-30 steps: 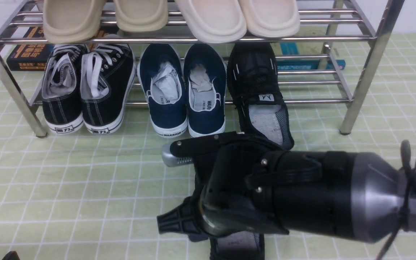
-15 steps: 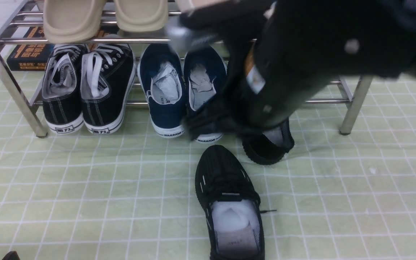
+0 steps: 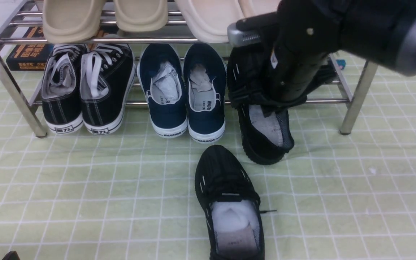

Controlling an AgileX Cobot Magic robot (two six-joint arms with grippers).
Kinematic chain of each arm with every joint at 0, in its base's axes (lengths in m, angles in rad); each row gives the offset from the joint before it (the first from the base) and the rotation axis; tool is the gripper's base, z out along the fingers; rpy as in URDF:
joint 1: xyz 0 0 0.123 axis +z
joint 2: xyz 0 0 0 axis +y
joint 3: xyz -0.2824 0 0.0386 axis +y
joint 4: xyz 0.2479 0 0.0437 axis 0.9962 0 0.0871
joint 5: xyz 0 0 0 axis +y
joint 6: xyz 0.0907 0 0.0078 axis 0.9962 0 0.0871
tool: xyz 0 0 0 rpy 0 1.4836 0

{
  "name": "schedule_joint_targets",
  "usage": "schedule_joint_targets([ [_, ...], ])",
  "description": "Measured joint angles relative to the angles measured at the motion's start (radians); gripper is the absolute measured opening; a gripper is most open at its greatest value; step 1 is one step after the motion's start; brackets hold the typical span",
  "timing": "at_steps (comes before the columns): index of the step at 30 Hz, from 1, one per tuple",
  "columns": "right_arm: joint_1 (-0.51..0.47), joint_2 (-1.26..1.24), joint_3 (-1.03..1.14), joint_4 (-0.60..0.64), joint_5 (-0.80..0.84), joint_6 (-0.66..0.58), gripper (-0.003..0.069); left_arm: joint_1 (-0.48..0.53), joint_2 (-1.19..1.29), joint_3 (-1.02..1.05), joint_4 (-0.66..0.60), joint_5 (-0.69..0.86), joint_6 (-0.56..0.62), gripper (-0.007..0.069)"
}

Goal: Take the shoes off the shelf with your hand from the green coffee tablecloth.

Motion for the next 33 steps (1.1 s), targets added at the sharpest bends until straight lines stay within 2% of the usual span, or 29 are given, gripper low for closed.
schedule_joint_targets([
  [4,-0.001,0.055,0.0,-0.02,-0.053,-0.013,0.0362,0.0,0.0,0.0,0.0,0.0,0.0,0.0242],
  [7,0.0,0.091,0.0,-0.042,-0.084,-0.013,0.0424,0.0,0.0,0.0,0.0,0.0,0.0,0.0242],
  [11,0.0,0.134,0.0,-0.062,-0.12,-0.013,0.0444,0.0,0.0,0.0,0.0,0.0,0.0,0.0242],
  [17,0.0,0.189,0.0,-0.086,-0.164,-0.013,0.0435,0.0,0.0,0.0,0.0,0.0,0.0,0.0242],
  [22,0.0,0.202,0.0,-0.089,-0.171,-0.013,0.033,0.0,0.0,0.0,0.0,0.0,0.0,0.0242],
  [24,0.0,0.202,0.0,-0.092,-0.163,-0.013,0.0183,0.0,0.0,0.0,0.0,0.0,0.0,0.0242],
  [26,0.0,0.202,0.0,-0.092,-0.153,-0.013,0.0102,0.0,0.0,0.0,0.0,0.0,0.0,0.0242],
  [27,0.0,0.202,0.0,-0.093,-0.135,-0.013,0.0028,0.0,0.0,0.0,0.0,0.0,0.0,0.0242],
  [28,0.0,0.198,0.0,-0.092,-0.117,-0.013,0.0004,0.0,0.0,0.0,0.0,0.0,0.0,0.0242],
  [33,0.0,0.142,0.0,-0.062,0.031,-0.013,0.0001,0.0,0.0,0.0,0.0,0.0,0.0,0.0242],
])
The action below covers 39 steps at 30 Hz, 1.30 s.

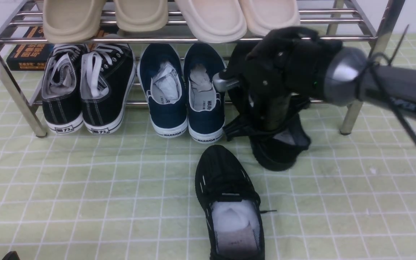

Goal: Take the shoes off the shelf with your hand from the green coffee tablecloth.

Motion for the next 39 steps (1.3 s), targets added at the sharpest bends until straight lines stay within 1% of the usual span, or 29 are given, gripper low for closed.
schedule_joint_targets([
  [1,0.0,-0.004,0.0,0.002,0.007,0.0,0.0001,0.0,0.0,0.0,0.0,0.0,0.0,0.0242],
  [2,0.0,-0.044,0.0,0.018,0.074,-0.001,0.0001,0.0,0.0,0.0,0.0,0.0,0.0,0.0242],
  [5,0.0,-0.129,0.0,0.054,0.138,-0.003,0.0001,0.0,0.0,0.0,0.0,0.0,0.0,0.0242],
  [11,0.0,-0.271,0.003,0.11,0.157,-0.003,0.0001,0.0,0.0,0.0,0.0,0.0,0.0,0.0242],
  [12,0.002,-0.317,0.014,0.136,0.161,-0.002,0.0001,0.0,0.0,0.0,0.0,0.0,0.0,0.0242],
  [15,0.025,-0.378,0.042,0.177,0.17,0.013,0.0003,0.0,0.0,0.0,0.0,0.0,0.0,0.0242],
  [17,0.083,-0.446,0.092,0.195,0.175,0.041,0.0006,0.0,0.0,0.0,0.0,0.0,0.0,0.0242],
  [18,0.083,-0.446,0.092,0.195,0.174,0.044,0.0006,0.0,0.0,0.0,0.0,0.0,0.0,0.0242],
  [20,0.161,-0.488,0.135,0.195,0.176,0.083,0.0006,0.0,0.0,0.0,0.0,0.0,0.0,0.0242],
  [21,0.168,-0.489,0.137,0.195,0.176,0.085,0.0006,0.0,0.0,0.0,0.0,0.0,0.0,0.0242],
  [23,0.252,-0.496,0.147,0.196,0.177,0.114,0.0006,0.0,0.0,0.0,0.0,0.0,0.0,0.0242],
  [24,0.266,-0.496,0.149,0.196,0.177,0.117,0.0006,0.0,0.0,0.0,0.0,0.0,0.0,0.0242],
  [26,0.356,-0.488,0.152,0.205,0.176,0.146,0.0007,0.0,0.0,0.0,0.0,0.0,0.0,0.0242],
  [29,0.423,-0.471,0.152,0.21,0.164,0.168,0.0007,0.0,0.0,0.0,0.0,0.0,0.0,0.0242],
  [32,0.462,-0.43,0.152,0.213,0.094,0.188,0.0009,0.0,0.0,0.0,0.0,0.0,0.0,0.0242],
  [34,0.465,-0.412,0.152,0.215,0.065,0.188,0.0009,0.0,0.0,0.0,0.0,0.0,0.0,0.0242],
  [35,0.465,-0.38,0.152,0.225,0.018,0.188,0.0009,0.0,0.0,0.0,0.0,0.0,0.0,0.0242],
  [39,0.465,-0.3,0.152,0.243,-0.086,0.189,0.0009,0.0,0.0,0.0,0.0,0.0,0.0,0.0242],
])
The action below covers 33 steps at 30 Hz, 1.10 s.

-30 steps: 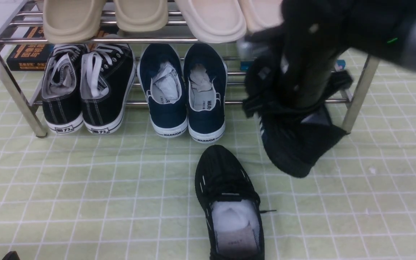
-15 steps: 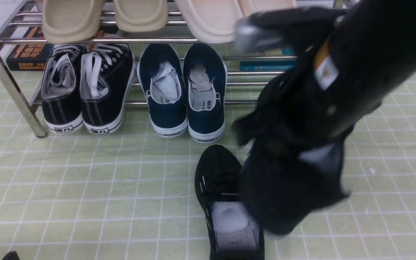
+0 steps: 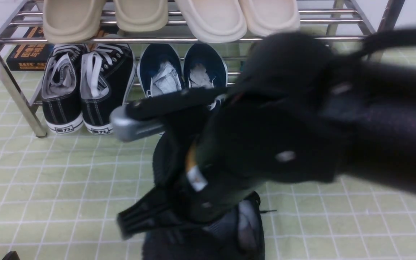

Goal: Take the shoes off the shelf with your hand from the green coffee tablecloth.

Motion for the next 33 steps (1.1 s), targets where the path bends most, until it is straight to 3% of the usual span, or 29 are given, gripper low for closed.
schedule_joint_targets([
  [12,0.0,0.132,0.0,-0.026,-0.161,-0.003,0.001,0.0,0.0,0.0,0.0,0.0,0.0,0.0242],
  [22,0.007,0.174,0.0,-0.122,-0.156,-0.004,0.0015,0.0,0.0,0.0,0.0,0.0,0.0,0.0242],
  [33,0.011,0.218,0.0,-0.139,-0.169,-0.004,0.0029,0.0,0.0,0.0,0.0,0.0,0.0,0.0242],
])
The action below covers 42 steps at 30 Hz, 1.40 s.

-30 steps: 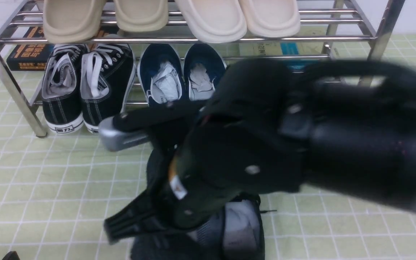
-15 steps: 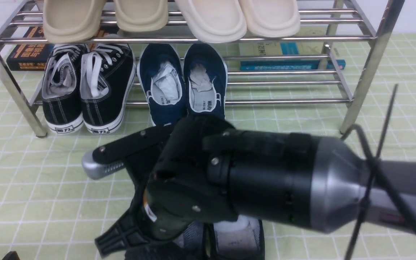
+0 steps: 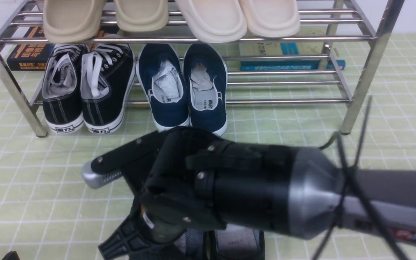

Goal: Take the shoes off the shelf with your hand from the green coffee tablecloth.

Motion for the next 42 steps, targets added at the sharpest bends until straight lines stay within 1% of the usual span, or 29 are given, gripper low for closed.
schedule_joint_targets([
  [9,0.002,0.016,0.0,-0.043,0.004,-0.001,0.0073,0.0,0.0,0.0,0.001,0.0,0.0,0.0242],
  [14,0.002,0.016,-0.001,-0.056,0.064,-0.001,0.0108,0.0,0.0,0.0,0.002,0.0,0.0,0.0242],
  [18,0.002,0.016,-0.006,-0.058,0.104,-0.001,0.0152,0.0,0.0,0.0,0.002,0.0,0.0,0.0242],
  [21,0.001,0.014,-0.006,-0.055,0.116,-0.001,0.0195,0.0,0.0,0.0,0.002,0.0,0.0,0.0242],
  [27,-0.006,0.014,-0.008,-0.031,0.126,-0.001,0.0351,0.0,0.0,0.0,0.002,0.0,0.0,0.0242],
  [29,-0.006,0.013,-0.008,-0.031,0.126,-0.001,0.0372,0.0,0.0,0.0,0.002,0.0,0.0,0.0242],
  [30,-0.006,0.006,-0.009,-0.028,0.126,-0.001,0.0404,0.0,0.0,0.0,0.002,0.0,0.0,0.0242],
  [32,-0.006,-0.004,-0.022,-0.021,0.138,-0.001,0.0426,0.0,0.0,0.0,0.002,0.0,0.0,0.0242],
  [36,-0.006,-0.023,-0.081,-0.002,0.183,-0.013,0.0438,0.0,0.0,0.0,0.003,0.0,0.0,0.0242],
  [39,-0.006,-0.036,-0.173,0.019,0.269,-0.067,0.0441,0.0,0.0,0.0,0.003,0.0,0.0,0.0242],
  [42,-0.006,-0.037,-0.213,0.02,0.31,-0.115,0.0441,0.0,0.0,0.0,0.003,0.0,0.0,0.0242],
])
